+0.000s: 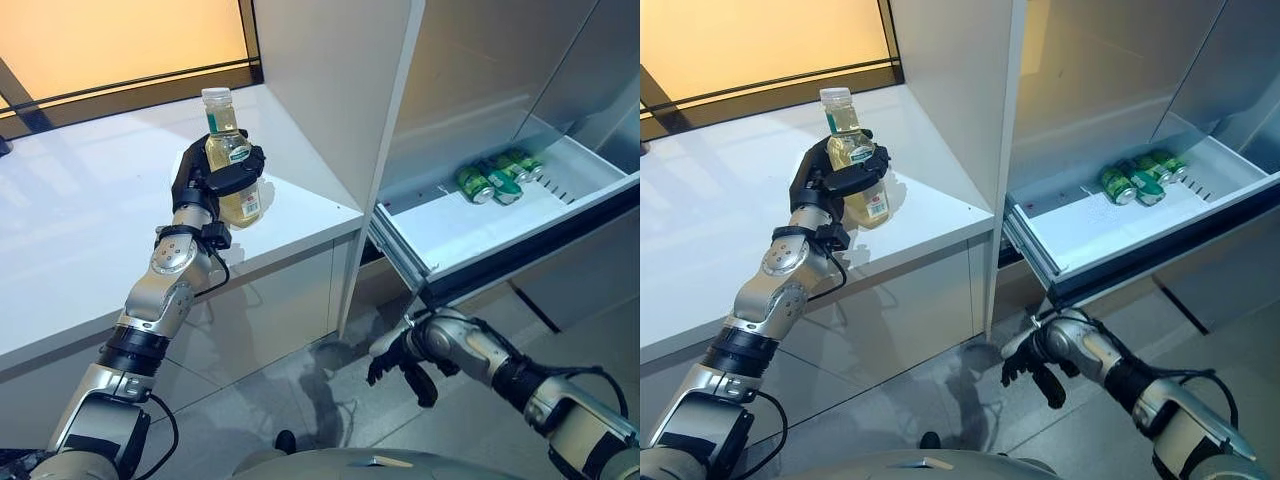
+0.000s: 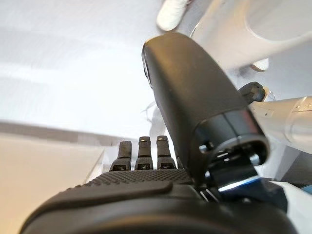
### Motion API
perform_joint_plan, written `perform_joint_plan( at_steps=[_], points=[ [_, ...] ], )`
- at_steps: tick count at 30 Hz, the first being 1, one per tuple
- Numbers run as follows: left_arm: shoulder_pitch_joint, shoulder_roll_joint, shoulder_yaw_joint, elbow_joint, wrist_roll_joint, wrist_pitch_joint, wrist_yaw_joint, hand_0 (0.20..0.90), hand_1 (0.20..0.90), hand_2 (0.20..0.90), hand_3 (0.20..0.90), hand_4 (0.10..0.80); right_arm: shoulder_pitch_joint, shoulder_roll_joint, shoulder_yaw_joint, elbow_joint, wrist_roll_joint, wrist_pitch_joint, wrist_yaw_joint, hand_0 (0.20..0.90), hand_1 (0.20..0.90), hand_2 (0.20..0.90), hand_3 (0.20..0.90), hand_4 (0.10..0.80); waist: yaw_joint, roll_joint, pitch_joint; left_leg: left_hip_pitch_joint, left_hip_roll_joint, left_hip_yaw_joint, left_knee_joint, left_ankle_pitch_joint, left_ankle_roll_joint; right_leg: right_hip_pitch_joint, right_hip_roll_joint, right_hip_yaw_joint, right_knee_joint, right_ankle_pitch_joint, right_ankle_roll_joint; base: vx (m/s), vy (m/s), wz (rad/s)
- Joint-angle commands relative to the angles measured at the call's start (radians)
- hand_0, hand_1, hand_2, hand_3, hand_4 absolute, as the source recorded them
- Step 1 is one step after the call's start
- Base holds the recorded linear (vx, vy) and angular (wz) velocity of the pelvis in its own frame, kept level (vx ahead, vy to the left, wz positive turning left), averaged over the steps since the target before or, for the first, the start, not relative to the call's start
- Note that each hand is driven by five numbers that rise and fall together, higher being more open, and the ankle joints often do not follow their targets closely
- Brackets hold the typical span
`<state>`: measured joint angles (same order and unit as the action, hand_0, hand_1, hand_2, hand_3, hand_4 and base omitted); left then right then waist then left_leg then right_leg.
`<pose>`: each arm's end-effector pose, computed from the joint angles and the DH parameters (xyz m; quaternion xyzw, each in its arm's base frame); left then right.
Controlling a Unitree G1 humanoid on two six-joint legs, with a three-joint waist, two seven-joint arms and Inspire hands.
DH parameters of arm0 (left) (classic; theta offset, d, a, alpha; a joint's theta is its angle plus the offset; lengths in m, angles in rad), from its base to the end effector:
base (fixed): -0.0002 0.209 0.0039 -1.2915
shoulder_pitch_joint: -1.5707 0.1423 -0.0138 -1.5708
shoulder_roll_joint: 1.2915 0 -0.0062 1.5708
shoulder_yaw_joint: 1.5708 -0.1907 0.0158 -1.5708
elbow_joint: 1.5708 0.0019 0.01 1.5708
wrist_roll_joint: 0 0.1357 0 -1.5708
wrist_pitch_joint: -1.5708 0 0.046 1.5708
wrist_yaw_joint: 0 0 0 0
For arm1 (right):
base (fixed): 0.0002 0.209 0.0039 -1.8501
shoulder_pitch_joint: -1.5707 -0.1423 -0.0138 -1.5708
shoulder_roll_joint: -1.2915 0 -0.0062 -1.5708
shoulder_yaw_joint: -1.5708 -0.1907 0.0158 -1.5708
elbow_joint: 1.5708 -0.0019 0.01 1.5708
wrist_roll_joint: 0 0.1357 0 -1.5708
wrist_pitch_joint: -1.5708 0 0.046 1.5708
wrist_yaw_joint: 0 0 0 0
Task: Put drinks into fridge and close the fridge
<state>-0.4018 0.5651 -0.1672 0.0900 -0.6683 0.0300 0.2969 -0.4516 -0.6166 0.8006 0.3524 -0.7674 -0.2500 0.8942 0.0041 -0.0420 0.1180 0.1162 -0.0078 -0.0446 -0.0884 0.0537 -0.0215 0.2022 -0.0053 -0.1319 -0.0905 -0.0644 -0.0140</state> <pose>0.2717 0.2100 0.1274 -0.0453 -0.0844 0.0419 0.9945 0.2452 -0.1583 0.0325 -0.6576 0.1703 0.6111 0.4063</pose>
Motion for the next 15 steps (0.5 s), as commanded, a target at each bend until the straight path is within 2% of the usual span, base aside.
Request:
perform_joint_plan(
  at_steps=[1, 3, 5, 8, 11, 13, 14, 15],
  points=[
    [-0.25, 0.063, -0.033, -0.171, 0.057, -0.206, -0.016, 0.3, 0.3, 0.3, 0.2, 0.1, -0.078, -0.031, 0.009, -0.124, 0.18, -0.103, 0.068, 0.9, 0.9, 0.9, 0.9, 0.8, 0.024, 0.004, -0.095, 0.013, -0.046, -0.042, 0.001, -0.083, 0.001, -0.056, -0.029, 0.026, 0.017, 0.047, 0.084, -0.005, 0.015, 0.04],
    [-0.249, 0.063, -0.033, -0.183, 0.061, -0.199, -0.017, 0.3, 0.3, 0.3, 0.2, 0.1, -0.093, -0.026, 0.007, -0.166, 0.277, -0.131, 0.118, 0.9, 0.9, 0.9, 0.9, 0.8, 0.027, 0.003, -0.096, 0.012, -0.047, -0.043, 0.001, -0.082, 0.002, -0.056, -0.029, 0.026, 0.018, 0.047, 0.084, -0.009, 0.008, 0.04],
    [-0.245, 0.057, -0.037, -0.184, 0.069, -0.205, -0.022, 0.3, 0.3, 0.3, 0.2, 0.1, -0.11, -0.018, 0.004, -0.216, 0.381, -0.194, 0.154, 0.9, 0.9, 0.9, 0.9, 0.8, 0.031, 0.002, -0.097, 0.011, -0.047, -0.045, 0.001, -0.081, 0.003, -0.058, -0.03, 0.024, 0.019, 0.047, 0.085, 0.0, 0.0, 0.0],
    [-0.24, 0.044, -0.045, -0.189, 0.084, -0.21, -0.031, 0.3, 0.3, 0.3, 0.2, 0.1, -0.145, 0.009, 0.007, -0.3, 0.507, -0.159, 0.203, 0.9, 0.9, 0.9, 0.9, 0.8, 0.037, 0.0, -0.097, 0.012, -0.049, -0.05, 0.001, -0.081, 0.004, -0.058, -0.031, 0.022, 0.021, 0.047, 0.084, -0.005, 0.009, 0.06],
    [-0.243, 0.037, -0.052, -0.192, 0.089, -0.213, -0.046, 0.3, 0.3, 0.3, 0.2, 0.1, -0.19, 0.029, 0.011, -0.356, 0.58, -0.127, 0.19, 0.9, 0.9, 0.9, 0.9, 0.8, 0.044, 0.0, -0.098, 0.012, -0.05, -0.056, 0.001, -0.082, 0.005, -0.057, -0.032, 0.021, 0.02, 0.047, 0.085, -0.001, 0.006, 0.04],
    [-0.25, 0.035, -0.062, -0.198, 0.08, -0.231, -0.064, 0.3, 0.3, 0.3, 0.2, 0.1, -0.227, 0.051, -0.002, -0.397, 0.692, -0.043, 0.177, 0.9, 0.9, 0.9, 0.9, 0.8, 0.05, 0.002, -0.099, 0.011, -0.051, -0.061, 0.001, -0.081, 0.005, -0.057, -0.033, 0.017, 0.02, 0.047, 0.086, 0.0, 0.0, 0.0],
    [-0.25, 0.035, -0.062, -0.198, 0.08, -0.231, -0.065, 0.3, 0.3, 0.3, 0.2, 0.1, -0.228, 0.051, -0.002, -0.398, 0.693, -0.042, 0.178, 0.9, 0.9, 0.9, 0.9, 0.8, 0.05, 0.001, -0.099, 0.011, -0.051, -0.061, 0.001, -0.081, 0.005, -0.057, -0.033, 0.017, 0.02, 0.047, 0.086, 0.004, 0.01, 0.03],
    [-0.248, 0.03, -0.064, -0.206, 0.061, -0.253, -0.102, 0.3, 0.3, 0.3, 0.2, 0.1, -0.243, 0.066, -0.017, -0.424, 0.75, 0.024, 0.154, 0.9, 0.9, 0.9, 0.9, 0.8, 0.052, 0.001, -0.099, 0.012, -0.052, -0.065, 0.001, -0.081, 0.006, -0.057, -0.035, 0.016, 0.021, 0.048, 0.087, 0.003, 0.009, 0.05]
  ],
)
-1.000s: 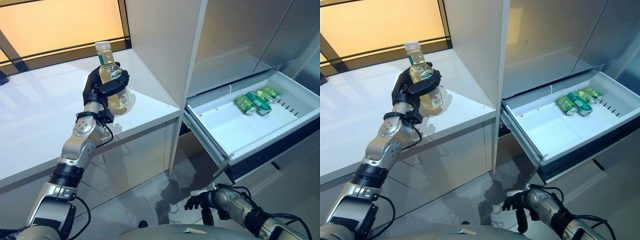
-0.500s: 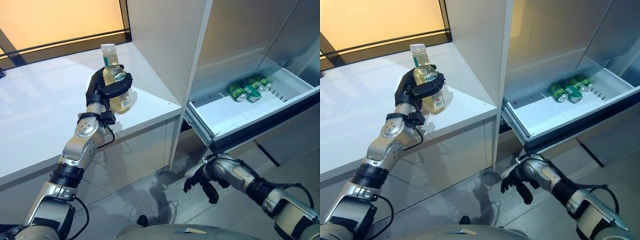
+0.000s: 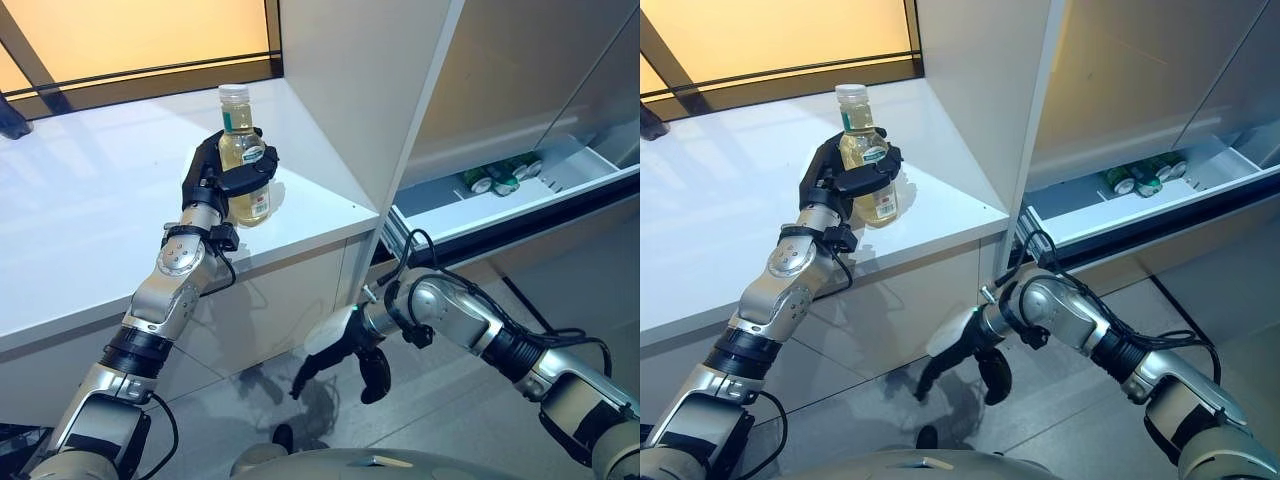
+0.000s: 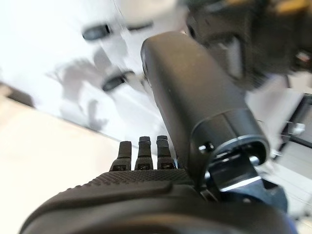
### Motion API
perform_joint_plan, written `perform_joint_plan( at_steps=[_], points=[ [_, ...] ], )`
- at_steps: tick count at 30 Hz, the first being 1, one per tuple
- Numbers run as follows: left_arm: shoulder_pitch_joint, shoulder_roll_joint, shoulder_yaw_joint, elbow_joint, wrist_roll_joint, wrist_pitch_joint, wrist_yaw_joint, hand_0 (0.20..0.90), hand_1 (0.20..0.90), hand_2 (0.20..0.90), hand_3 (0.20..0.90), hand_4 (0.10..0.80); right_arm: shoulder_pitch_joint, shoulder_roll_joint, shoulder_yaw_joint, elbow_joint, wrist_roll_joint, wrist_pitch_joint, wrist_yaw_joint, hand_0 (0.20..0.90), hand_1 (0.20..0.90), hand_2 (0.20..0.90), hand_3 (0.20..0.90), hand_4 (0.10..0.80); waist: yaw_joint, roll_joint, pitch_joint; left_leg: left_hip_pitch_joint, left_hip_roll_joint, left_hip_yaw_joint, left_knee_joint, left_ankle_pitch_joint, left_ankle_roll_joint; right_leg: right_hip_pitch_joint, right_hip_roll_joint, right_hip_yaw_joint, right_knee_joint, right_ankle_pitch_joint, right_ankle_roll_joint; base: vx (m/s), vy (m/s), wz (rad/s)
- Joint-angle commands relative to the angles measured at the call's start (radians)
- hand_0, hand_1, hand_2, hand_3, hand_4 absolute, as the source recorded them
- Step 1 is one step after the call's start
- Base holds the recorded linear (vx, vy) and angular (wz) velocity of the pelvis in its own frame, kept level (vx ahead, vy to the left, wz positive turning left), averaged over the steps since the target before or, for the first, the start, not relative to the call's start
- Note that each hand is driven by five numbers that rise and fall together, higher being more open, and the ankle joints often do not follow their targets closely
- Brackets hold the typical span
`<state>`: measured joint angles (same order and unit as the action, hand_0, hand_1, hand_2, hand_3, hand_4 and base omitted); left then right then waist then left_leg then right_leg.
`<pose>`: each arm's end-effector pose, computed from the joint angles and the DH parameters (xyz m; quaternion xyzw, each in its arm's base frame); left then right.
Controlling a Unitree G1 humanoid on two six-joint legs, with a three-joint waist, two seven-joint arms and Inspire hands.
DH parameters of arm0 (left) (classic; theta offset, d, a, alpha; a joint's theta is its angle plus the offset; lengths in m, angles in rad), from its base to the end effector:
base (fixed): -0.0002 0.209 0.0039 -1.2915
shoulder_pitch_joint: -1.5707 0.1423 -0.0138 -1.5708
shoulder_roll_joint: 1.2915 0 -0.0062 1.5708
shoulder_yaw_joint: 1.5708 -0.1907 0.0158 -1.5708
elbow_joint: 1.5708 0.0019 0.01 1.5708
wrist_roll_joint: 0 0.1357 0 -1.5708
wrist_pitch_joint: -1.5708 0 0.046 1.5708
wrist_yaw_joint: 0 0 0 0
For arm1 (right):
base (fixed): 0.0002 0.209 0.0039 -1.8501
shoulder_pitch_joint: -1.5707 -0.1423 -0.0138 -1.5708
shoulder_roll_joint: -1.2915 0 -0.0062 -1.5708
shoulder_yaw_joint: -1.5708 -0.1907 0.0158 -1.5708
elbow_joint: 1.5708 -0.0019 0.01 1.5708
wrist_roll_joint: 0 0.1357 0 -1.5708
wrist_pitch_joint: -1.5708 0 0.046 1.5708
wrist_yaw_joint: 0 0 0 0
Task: Put drinks into fridge and close the fridge
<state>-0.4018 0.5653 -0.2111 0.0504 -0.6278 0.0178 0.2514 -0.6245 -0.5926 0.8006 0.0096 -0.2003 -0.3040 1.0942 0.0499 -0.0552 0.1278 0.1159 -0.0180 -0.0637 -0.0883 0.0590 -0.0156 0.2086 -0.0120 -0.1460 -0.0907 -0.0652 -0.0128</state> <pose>0.2693 0.1992 0.1288 -0.0210 -0.1001 -0.0072 0.9947 0.2512 -0.1003 0.1218 -0.5134 -0.0657 0.7323 0.4426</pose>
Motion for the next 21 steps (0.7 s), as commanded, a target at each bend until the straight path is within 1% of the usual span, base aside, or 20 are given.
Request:
perform_joint_plan(
  at_steps=[1, 2, 3, 4, 5, 6, 7, 8, 9, 10, 11, 14, 15, 16, 17, 19, 21],
  points=[
    [-0.245, 0.028, -0.021, -0.181, 0.01, -0.237, -0.063, 0.3, 0.3, 0.3, 0.2, 0.1, -0.076, 0.051, -0.027, -0.091, 0.218, 0.121, -0.067, 0.9, 0.9, 0.9, 0.9, 0.8, 0.009, 0.015, -0.108, 0.012, -0.042, -0.047, 0.001, -0.086, 0.0, -0.063, -0.029, 0.029, 0.023, 0.048, 0.086, 0.002, 0.01, 0.06],
    [-0.243, 0.028, -0.021, -0.186, 0.002, -0.237, -0.069, 0.3, 0.3, 0.3, 0.2, 0.1, -0.08, 0.055, -0.03, -0.097, 0.247, 0.146, -0.089, 0.9, 0.9, 0.9, 0.9, 0.8, 0.01, 0.015, -0.108, 0.012, -0.042, -0.048, 0.001, -0.086, 0.0, -0.063, -0.03, 0.028, 0.023, 0.048, 0.086, -0.035, 0.011, 0.05],
    [-0.226, 0.034, -0.009, -0.184, -0.03, -0.269, -0.116, 0.3, 0.3, 0.3, 0.2, 0.1, -0.043, 0.028, -0.072, -0.093, 0.37, 0.171, -0.064, 0.9, 0.9, 0.9, 0.9, 0.8, 0.008, 0.017, -0.107, 0.004, -0.043, -0.048, 0.001, -0.076, 0.002, -0.073, -0.03, 0.027, 0.028, 0.056, 0.086, -0.019, 0.006, 0.05],
    [-0.189, 0.045, 0.019, -0.176, -0.05, -0.305, -0.163, 0.3, 0.3, 0.3, 0.2, 0.1, 0.052, -0.03, -0.137, -0.08, 0.4, 0.07, -0.012, 0.9, 0.9, 0.9, 0.9, 0.8, 0.003, 0.02, -0.109, 0.005, -0.041, -0.046, 0.001, -0.086, 0.002, -0.074, -0.027, 0.03, 0.029, 0.05, 0.087, -0.029, 0.005, 0.07],
    [-0.173, 0.053, 0.031, -0.189, -0.056, -0.307, -0.167, 0.3, 0.3, 0.3, 0.2, 0.1, 0.092, -0.039, -0.166, -0.07, 0.419, 0.029, 0.002, 0.9, 0.9, 0.9, 0.9, 0.8, 0.0, 0.022, -0.107, 0.007, -0.04, -0.045, 0.001, -0.088, 0.004, -0.074, -0.028, 0.03, 0.031, 0.048, 0.089, -0.044, 0.006, 0.11],
    [-0.155, 0.07, 0.052, -0.214, -0.076, -0.303, -0.177, 0.3, 0.3, 0.3, 0.2, 0.1, 0.139, -0.048, -0.208, -0.071, 0.49, -0.001, 0.001, 0.9, 0.9, 0.9, 0.9, 0.8, -0.008, 0.023, -0.105, 0.003, -0.042, -0.041, 0.001, -0.08, 0.006, -0.082, -0.031, 0.031, 0.034, 0.054, 0.091, -0.06, 0.012, 0.06],
    [-0.153, 0.074, 0.056, -0.216, -0.093, -0.311, -0.192, 0.3, 0.3, 0.3, 0.2, 0.1, 0.143, -0.05, -0.227, -0.083, 0.572, 0.007, -0.005, 0.9, 0.9, 0.9, 0.9, 0.8, -0.011, 0.022, -0.106, 0.002, -0.041, -0.038, 0.001, -0.079, 0.006, -0.083, -0.031, 0.033, 0.033, 0.055, 0.094, -0.045, 0.016, 0.04],
    [-0.149, 0.067, 0.065, -0.215, -0.115, -0.337, -0.236, 0.3, 0.3, 0.3, 0.2, 0.1, 0.146, -0.009, -0.299, -0.143, 0.611, 0.149, -0.056, 0.9, 0.9, 0.9, 0.9, 0.8, -0.014, 0.024, -0.105, 0.002, -0.04, -0.032, 0.001, -0.078, 0.005, -0.084, -0.032, 0.034, 0.034, 0.057, 0.098, 0.0, 0.0, 0.0],
    [-0.141, 0.071, 0.078, -0.211, -0.126, -0.35, -0.261, 0.3, 0.3, 0.3, 0.2, 0.1, 0.147, 0.005, -0.341, -0.164, 0.657, 0.193, -0.072, 0.9, 0.9, 0.9, 0.9, 0.8, -0.015, 0.024, -0.106, 0.003, -0.04, -0.03, 0.001, -0.078, 0.006, -0.083, -0.032, 0.033, 0.034, 0.058, 0.098, 0.0, 0.0, 0.0],
    [-0.136, 0.075, 0.085, -0.209, -0.135, -0.359, -0.276, 0.3, 0.3, 0.3, 0.2, 0.1, 0.146, 0.005, -0.359, -0.169, 0.679, 0.207, -0.079, 0.9, 0.9, 0.9, 0.9, 0.8, -0.015, 0.025, -0.107, 0.004, -0.041, -0.03, 0.001, -0.078, 0.007, -0.082, -0.032, 0.033, 0.035, 0.058, 0.098, 0.0, 0.0, 0.0],
    [-0.121, 0.084, 0.112, -0.215, -0.155, -0.374, -0.31, 0.3, 0.3, 0.3, 0.2, 0.1, 0.15, 0.016, -0.415, -0.187, 0.726, 0.254, -0.12, 0.9, 0.9, 0.9, 0.9, 0.8, -0.016, 0.027, -0.109, 0.006, -0.041, -0.029, 0.001, -0.08, 0.008, -0.08, -0.032, 0.032, 0.034, 0.058, 0.096, 0.0, 0.0, 0.0],
    [-0.092, 0.101, 0.159, -0.231, -0.174, -0.395, -0.365, 0.3, 0.3, 0.3, 0.2, 0.1, 0.157, 0.012, -0.509, -0.167, 0.789, 0.24, -0.23, 0.9, 0.9, 0.9, 0.9, 0.8, -0.018, 0.031, -0.116, 0.01, -0.041, -0.029, 0.001, -0.083, 0.008, -0.077, -0.03, 0.031, 0.03, 0.06, 0.094, 0.0, 0.0, 0.0],
    [-0.08, 0.106, 0.178, -0.235, -0.178, -0.407, -0.386, 0.3, 0.3, 0.3, 0.2, 0.1, 0.172, 0.012, -0.542, -0.162, 0.796, 0.227, -0.269, 0.9, 0.9, 0.9, 0.9, 0.8, -0.019, 0.033, -0.117, 0.011, -0.041, -0.027, 0.001, -0.084, 0.009, -0.077, -0.031, 0.03, 0.029, 0.061, 0.094, 0.0, 0.0, 0.0],
    [-0.069, 0.11, 0.196, -0.24, -0.181, -0.414, -0.402, 0.3, 0.3, 0.3, 0.2, 0.1, 0.189, 0.009, -0.578, -0.157, 0.786, 0.196, -0.307, 0.9, 0.9, 0.9, 0.9, 0.8, -0.022, 0.034, -0.117, 0.011, -0.041, -0.026, 0.001, -0.085, 0.009, -0.077, -0.031, 0.029, 0.028, 0.062, 0.095, 0.0, 0.0, 0.0],
    [-0.061, 0.114, 0.207, -0.242, -0.19, -0.424, -0.413, 0.3, 0.3, 0.3, 0.2, 0.1, 0.2, 0.006, -0.595, -0.157, 0.788, 0.184, -0.336, 0.9, 0.9, 0.9, 0.9, 0.8, -0.024, 0.035, -0.118, 0.011, -0.04, -0.025, 0.001, -0.085, 0.009, -0.077, -0.031, 0.03, 0.027, 0.063, 0.095, 0.0, 0.0, 0.0],
    [-0.046, 0.111, 0.236, -0.265, -0.208, -0.425, -0.44, 0.3, 0.3, 0.3, 0.2, 0.1, 0.239, 0.012, -0.642, -0.174, 0.804, 0.173, -0.363, 0.9, 0.9, 0.9, 0.9, 0.8, -0.028, 0.038, -0.119, 0.009, -0.039, -0.023, 0.001, -0.085, 0.01, -0.079, -0.031, 0.03, 0.024, 0.064, 0.096, 0.0, 0.0, 0.0],
    [-0.037, 0.11, 0.249, -0.274, -0.204, -0.428, -0.45, 0.3, 0.3, 0.3, 0.2, 0.1, 0.256, 0.021, -0.659, -0.184, 0.807, 0.174, -0.365, 0.9, 0.9, 0.9, 0.9, 0.8, -0.03, 0.039, -0.119, 0.008, -0.039, -0.022, 0.001, -0.086, 0.011, -0.081, -0.031, 0.032, 0.023, 0.065, 0.095, 0.0, 0.0, 0.0]
  ],
)
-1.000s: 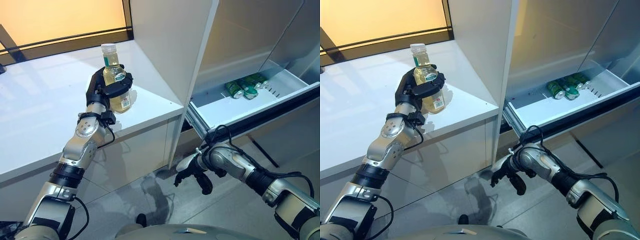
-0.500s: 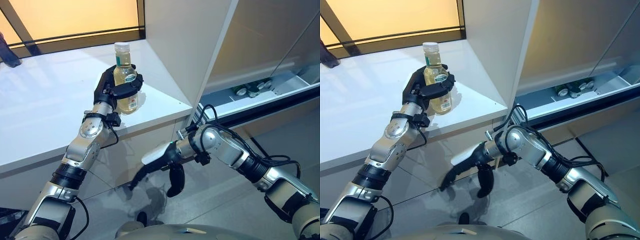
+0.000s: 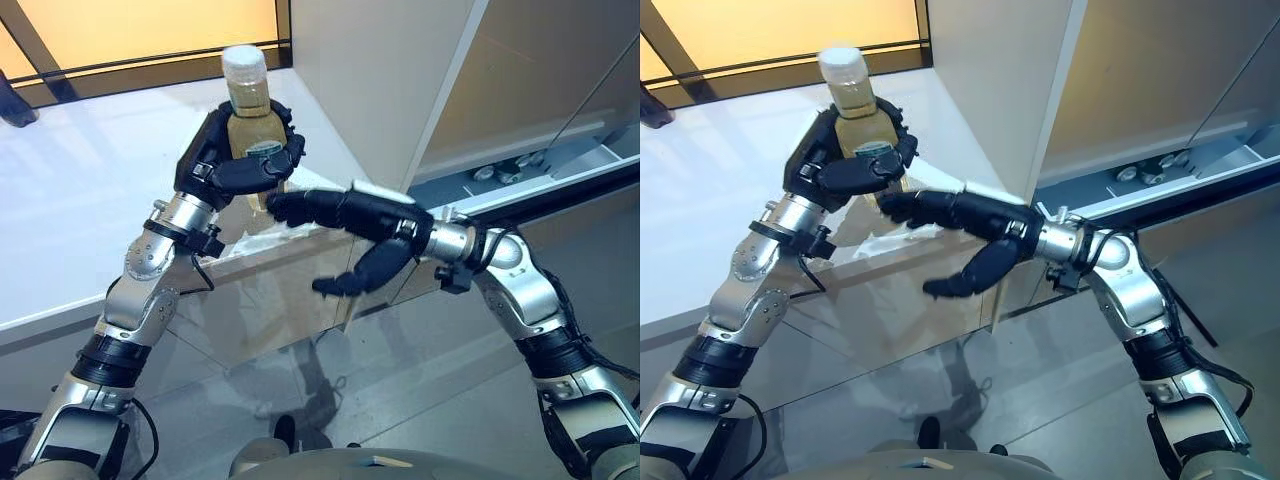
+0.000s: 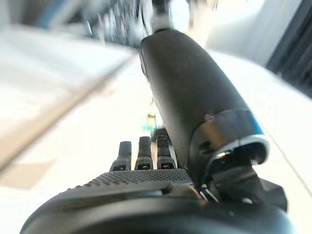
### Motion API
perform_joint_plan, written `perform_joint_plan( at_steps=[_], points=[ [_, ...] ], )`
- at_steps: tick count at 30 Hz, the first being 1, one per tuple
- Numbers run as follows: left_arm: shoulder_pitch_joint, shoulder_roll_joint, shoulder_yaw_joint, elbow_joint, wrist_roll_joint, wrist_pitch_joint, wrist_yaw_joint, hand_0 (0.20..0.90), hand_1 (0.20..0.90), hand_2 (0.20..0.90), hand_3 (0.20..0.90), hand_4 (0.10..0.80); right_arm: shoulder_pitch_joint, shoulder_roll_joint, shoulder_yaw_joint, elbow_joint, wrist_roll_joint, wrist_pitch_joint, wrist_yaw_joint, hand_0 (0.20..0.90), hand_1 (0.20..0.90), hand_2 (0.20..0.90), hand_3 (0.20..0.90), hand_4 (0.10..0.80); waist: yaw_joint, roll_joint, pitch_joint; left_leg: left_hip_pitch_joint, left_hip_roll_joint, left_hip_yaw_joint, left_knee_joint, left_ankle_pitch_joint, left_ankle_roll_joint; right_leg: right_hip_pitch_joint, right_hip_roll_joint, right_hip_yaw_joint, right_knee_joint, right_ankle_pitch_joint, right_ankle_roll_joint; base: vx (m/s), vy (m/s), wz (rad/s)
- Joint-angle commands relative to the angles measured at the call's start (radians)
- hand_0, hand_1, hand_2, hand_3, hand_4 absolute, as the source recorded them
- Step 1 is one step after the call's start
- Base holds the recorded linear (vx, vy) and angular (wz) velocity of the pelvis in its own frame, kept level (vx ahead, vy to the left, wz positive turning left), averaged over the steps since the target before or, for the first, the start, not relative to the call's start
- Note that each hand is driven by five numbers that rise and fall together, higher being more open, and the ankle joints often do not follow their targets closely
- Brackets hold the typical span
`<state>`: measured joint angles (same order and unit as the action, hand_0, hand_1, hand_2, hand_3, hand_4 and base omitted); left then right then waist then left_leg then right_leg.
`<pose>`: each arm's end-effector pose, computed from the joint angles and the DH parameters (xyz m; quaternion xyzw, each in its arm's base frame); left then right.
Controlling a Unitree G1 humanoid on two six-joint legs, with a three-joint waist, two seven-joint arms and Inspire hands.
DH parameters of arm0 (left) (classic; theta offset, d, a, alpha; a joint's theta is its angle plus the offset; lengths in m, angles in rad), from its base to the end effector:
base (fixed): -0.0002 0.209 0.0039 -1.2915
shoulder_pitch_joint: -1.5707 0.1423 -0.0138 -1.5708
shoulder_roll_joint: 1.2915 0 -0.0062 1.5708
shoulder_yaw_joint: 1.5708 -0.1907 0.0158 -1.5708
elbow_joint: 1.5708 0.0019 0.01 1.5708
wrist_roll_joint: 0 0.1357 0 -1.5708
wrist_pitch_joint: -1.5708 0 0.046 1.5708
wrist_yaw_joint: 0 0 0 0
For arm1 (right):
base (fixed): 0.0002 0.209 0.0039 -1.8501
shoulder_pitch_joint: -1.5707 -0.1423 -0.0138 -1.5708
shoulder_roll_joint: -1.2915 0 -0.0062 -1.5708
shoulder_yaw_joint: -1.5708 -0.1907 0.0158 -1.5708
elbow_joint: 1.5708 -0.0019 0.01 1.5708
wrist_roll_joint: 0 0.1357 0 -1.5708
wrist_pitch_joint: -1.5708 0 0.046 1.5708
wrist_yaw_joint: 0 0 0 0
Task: Put drinks into fridge and close the fridge
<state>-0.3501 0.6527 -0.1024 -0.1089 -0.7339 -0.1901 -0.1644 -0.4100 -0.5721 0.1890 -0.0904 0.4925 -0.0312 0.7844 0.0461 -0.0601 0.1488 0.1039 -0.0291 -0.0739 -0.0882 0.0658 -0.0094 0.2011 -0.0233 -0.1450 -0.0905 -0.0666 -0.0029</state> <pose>0.2491 0.2202 0.1675 -0.0207 -0.2681 -0.2026 0.9416 0.2609 -0.1899 0.1560 -0.1265 -0.1670 0.5094 0.8347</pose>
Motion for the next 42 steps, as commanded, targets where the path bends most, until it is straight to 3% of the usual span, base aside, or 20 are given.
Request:
perform_joint_plan(
  at_steps=[1, 10, 24, 42],
  points=[
    [-0.087, 0.023, 0.145, -0.12, -0.097, -0.225, -0.036, 0.3, 0.3, 0.3, 0.2, 0.1, 0.05, 0.003, -0.055, -0.088, 0.101, -0.105, -0.065, 0.9, 0.9, 0.9, 0.9, 0.8, -0.028, 0.044, -0.14, 0.02, -0.028, -0.012, 0.001, -0.093, 0.004, -0.073, -0.019, 0.031, 0.022, 0.067, 0.086, 0.0, 0.0, 0.0],
    [-0.123, 0.039, 0.104, -0.15, -0.154, -0.193, -0.064, 0.3, 0.3, 0.3, 0.2, 0.1, -0.009, -0.026, -0.015, -0.104, 0.126, 0.029, -0.208, 0.9, 0.9, 0.9, 0.9, 0.8, -0.032, 0.043, -0.138, 0.019, -0.027, -0.01, 0.001, -0.091, -0.001, -0.071, -0.017, 0.025, 0.016, 0.069, 0.083, 0.0, 0.0, 0.0],
    [-0.185, 0.008, -0.025, -0.167, -0.139, -0.111, -0.107, 0.3, 0.3, 0.3, 0.2, 0.1, -0.191, 0.016, 0.125, -0.077, 0.142, 0.078, -0.369, 0.9, 0.9, 0.9, 0.9, 0.8, -0.014, 0.041, -0.138, 0.02, -0.031, -0.019, 0.001, -0.09, 0.003, -0.069, -0.017, 0.015, 0.017, 0.07, 0.078, 0.0, 0.0, 0.0],
    [-0.225, -0.031, -0.083, -0.171, -0.154, -0.061, -0.123, 0.3, 0.3, 0.3, 0.2, 0.1, -0.279, 0.102, 0.194, -0.031, 0.246, 0.127, -0.429, 0.9, 0.9, 0.9, 0.9, 0.8, 0.002, 0.038, -0.146, 0.018, -0.031, -0.019, 0.001, -0.088, 0.007, -0.068, -0.018, 0.009, 0.014, 0.071, 0.073, 0.0, 0.0, 0.0]
  ],
)
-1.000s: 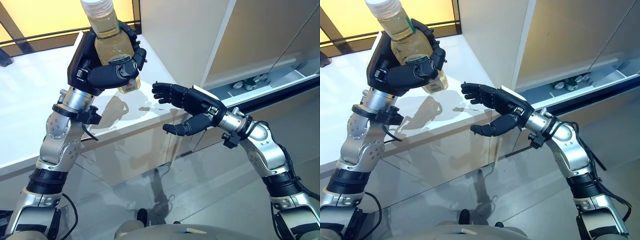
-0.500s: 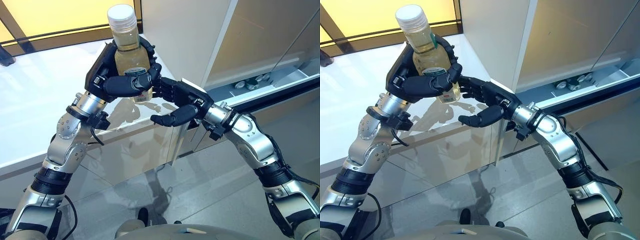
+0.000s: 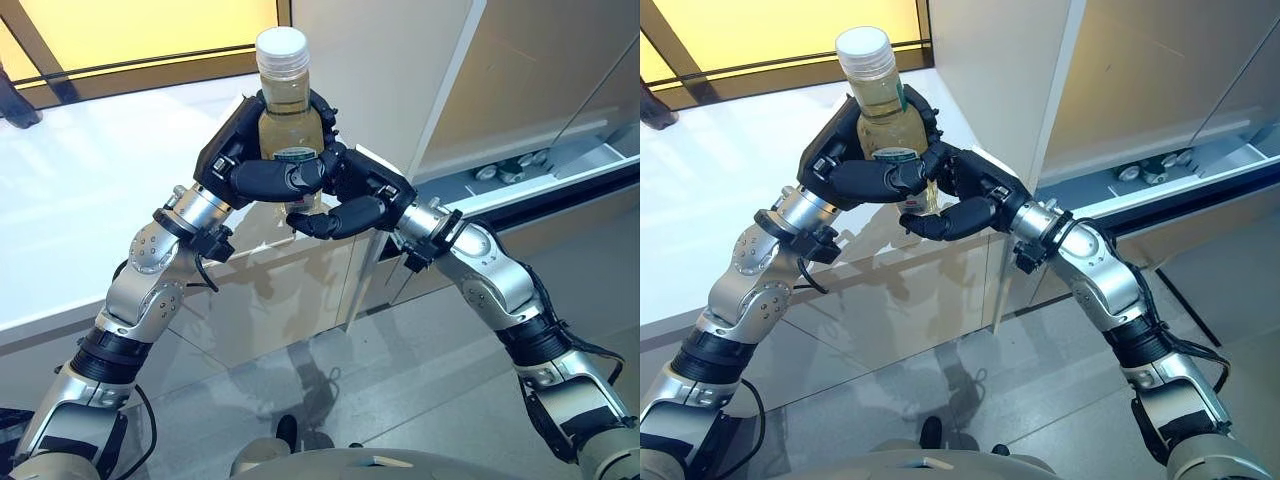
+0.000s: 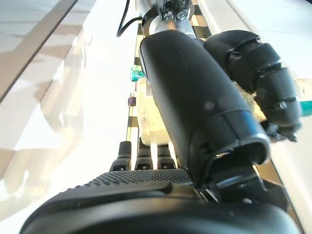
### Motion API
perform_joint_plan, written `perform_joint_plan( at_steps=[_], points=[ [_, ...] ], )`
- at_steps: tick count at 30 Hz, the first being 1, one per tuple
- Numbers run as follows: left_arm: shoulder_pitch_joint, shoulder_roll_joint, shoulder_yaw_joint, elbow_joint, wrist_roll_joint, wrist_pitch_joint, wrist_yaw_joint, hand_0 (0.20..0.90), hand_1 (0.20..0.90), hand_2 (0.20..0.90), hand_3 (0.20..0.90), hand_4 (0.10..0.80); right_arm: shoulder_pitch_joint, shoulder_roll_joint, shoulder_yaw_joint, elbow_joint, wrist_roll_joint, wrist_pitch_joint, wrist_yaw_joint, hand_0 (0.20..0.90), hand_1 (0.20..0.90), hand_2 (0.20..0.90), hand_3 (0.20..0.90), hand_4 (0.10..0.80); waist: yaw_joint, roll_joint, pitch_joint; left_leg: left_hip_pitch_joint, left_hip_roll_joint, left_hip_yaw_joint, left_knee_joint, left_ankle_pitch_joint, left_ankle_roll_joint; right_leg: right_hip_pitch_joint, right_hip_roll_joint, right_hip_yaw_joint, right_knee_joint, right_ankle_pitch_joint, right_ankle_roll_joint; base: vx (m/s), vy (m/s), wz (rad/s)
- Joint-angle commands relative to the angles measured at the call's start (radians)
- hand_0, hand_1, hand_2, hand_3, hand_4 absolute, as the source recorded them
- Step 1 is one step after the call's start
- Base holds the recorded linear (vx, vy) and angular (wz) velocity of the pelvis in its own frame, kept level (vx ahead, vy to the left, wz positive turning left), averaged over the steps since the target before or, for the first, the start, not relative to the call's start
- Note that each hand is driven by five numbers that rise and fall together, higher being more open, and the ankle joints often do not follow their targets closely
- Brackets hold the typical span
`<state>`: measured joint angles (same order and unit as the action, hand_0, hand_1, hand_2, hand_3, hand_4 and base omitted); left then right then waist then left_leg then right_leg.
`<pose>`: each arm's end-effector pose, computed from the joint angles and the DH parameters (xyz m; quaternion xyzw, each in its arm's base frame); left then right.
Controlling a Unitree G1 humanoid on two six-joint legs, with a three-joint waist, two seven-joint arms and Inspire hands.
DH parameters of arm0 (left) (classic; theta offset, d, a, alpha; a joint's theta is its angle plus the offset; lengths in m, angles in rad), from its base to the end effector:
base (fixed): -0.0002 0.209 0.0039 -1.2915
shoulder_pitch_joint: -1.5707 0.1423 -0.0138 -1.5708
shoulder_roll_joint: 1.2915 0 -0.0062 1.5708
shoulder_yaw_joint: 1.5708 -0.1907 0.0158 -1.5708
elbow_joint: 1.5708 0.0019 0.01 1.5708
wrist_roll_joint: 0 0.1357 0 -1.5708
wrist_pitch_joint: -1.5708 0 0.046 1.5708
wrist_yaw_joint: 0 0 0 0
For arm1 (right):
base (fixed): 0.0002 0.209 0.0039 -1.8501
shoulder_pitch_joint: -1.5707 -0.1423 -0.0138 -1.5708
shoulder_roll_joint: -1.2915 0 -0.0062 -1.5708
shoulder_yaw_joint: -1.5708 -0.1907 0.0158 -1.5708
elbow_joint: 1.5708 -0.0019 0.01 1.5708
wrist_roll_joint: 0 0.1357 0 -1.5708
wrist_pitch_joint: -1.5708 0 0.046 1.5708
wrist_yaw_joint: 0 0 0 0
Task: Put drinks into fridge and close the fridge
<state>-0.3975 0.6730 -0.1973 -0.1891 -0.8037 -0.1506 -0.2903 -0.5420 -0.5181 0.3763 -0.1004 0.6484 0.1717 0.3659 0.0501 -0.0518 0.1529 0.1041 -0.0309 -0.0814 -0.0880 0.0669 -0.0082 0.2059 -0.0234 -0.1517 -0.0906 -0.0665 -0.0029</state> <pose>0.2482 0.1974 0.1772 -0.0239 -0.2648 -0.3313 0.9053 0.2706 -0.1396 0.1568 -0.0231 -0.1026 0.4379 0.8928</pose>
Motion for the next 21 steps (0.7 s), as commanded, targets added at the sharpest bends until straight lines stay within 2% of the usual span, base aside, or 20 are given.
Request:
perform_joint_plan(
  at_steps=[1, 11, 12, 13, 14, 15, 16, 21],
  points=[
    [-0.181, -0.054, 0.009, -0.088, -0.086, -0.097, 0.0, 0.3, 0.3, 0.3, 0.2, 0.1, -0.15, 0.053, 0.011, -0.02, 0.093, -0.071, -0.014, 0.9, 0.9, 0.9, 0.9, 0.8, -0.001, 0.029, -0.152, 0.017, -0.029, -0.011, 0.001, -0.089, 0.006, -0.073, -0.018, 0.015, 0.013, 0.071, 0.073, 0.0, 0.0, 0.0],
    [-0.198, -0.077, -0.021, -0.08, -0.091, -0.076, -0.003, 0.3, 0.3, 0.3, 0.2, 0.1, -0.207, 0.085, 0.052, -0.001, 0.087, -0.066, -0.033, 0.9, 0.9, 0.9, 0.9, 0.8, 0.004, 0.027, -0.155, 0.02, -0.029, -0.01, 0.001, -0.09, 0.008, -0.071, -0.017, 0.016, 0.013, 0.07, 0.071, 0.0, 0.0, 0.0],
    [-0.199, -0.078, -0.022, -0.08, -0.095, -0.071, -0.006, 0.3, 0.3, 0.3, 0.2, 0.1, -0.212, 0.086, 0.056, 0.001, 0.089, -0.062, -0.034, 0.832, 0.832, 0.832, 0.82, 0.72, 0.005, 0.027, -0.155, 0.02, -0.029, -0.01, 0.001, -0.09, 0.009, -0.071, -0.017, 0.016, 0.014, 0.071, 0.07, 0.0, 0.0, 0.0],
    [-0.2, -0.08, -0.026, -0.079, -0.094, -0.069, -0.005, 0.3, 0.3, 0.3, 0.2, 0.1, -0.218, 0.088, 0.063, 0.005, 0.085, -0.064, -0.035, 0.799, 0.799, 0.799, 0.782, 0.682, 0.006, 0.026, -0.155, 0.021, -0.029, -0.01, 0.001, -0.09, 0.009, -0.07, -0.018, 0.014, 0.014, 0.071, 0.07, 0.0, 0.0, 0.0],
    [-0.2, -0.081, -0.026, -0.079, -0.096, -0.066, -0.007, 0.3, 0.3, 0.3, 0.2, 0.1, -0.224, 0.086, 0.066, 0.005, 0.086, -0.064, -0.039, 0.524, 0.524, 0.524, 0.461, 0.361, 0.007, 0.026, -0.156, 0.021, -0.029, -0.01, 0.001, -0.09, 0.009, -0.07, -0.018, 0.014, 0.014, 0.07, 0.07, 0.0, 0.0, 0.0],
    [-0.2, -0.08, -0.028, -0.078, -0.105, -0.064, -0.012, 0.3, 0.3, 0.3, 0.2, 0.1, -0.231, 0.083, 0.069, 0.005, 0.092, -0.063, -0.045, 0.458, 0.458, 0.458, 0.384, 0.284, 0.008, 0.026, -0.156, 0.021, -0.028, -0.01, 0.001, -0.09, 0.009, -0.07, -0.018, 0.013, 0.014, 0.07, 0.069, 0.0, 0.0, 0.0],
    [-0.201, -0.083, -0.03, -0.079, -0.109, -0.06, -0.013, 0.3, 0.3, 0.3, 0.2, 0.1, -0.234, 0.086, 0.071, 0.007, 0.085, -0.064, -0.046, 0.3, 0.3, 0.3, 0.2, 0.1, 0.008, 0.026, -0.156, 0.022, -0.028, -0.011, 0.001, -0.089, 0.009, -0.07, -0.017, 0.013, 0.015, 0.07, 0.069, 0.0, 0.0, 0.0],
    [-0.201, -0.087, -0.036, -0.083, -0.104, -0.042, -0.022, 0.3, 0.3, 0.3, 0.2, 0.1, -0.244, 0.091, 0.074, 0.011, 0.079, -0.07, -0.054, 0.3, 0.3, 0.3, 0.2, 0.1, 0.011, 0.026, -0.156, 0.022, -0.028, -0.013, 0.001, -0.089, 0.01, -0.069, -0.018, 0.013, 0.014, 0.07, 0.069, 0.0, 0.0, 0.0]
  ],
)
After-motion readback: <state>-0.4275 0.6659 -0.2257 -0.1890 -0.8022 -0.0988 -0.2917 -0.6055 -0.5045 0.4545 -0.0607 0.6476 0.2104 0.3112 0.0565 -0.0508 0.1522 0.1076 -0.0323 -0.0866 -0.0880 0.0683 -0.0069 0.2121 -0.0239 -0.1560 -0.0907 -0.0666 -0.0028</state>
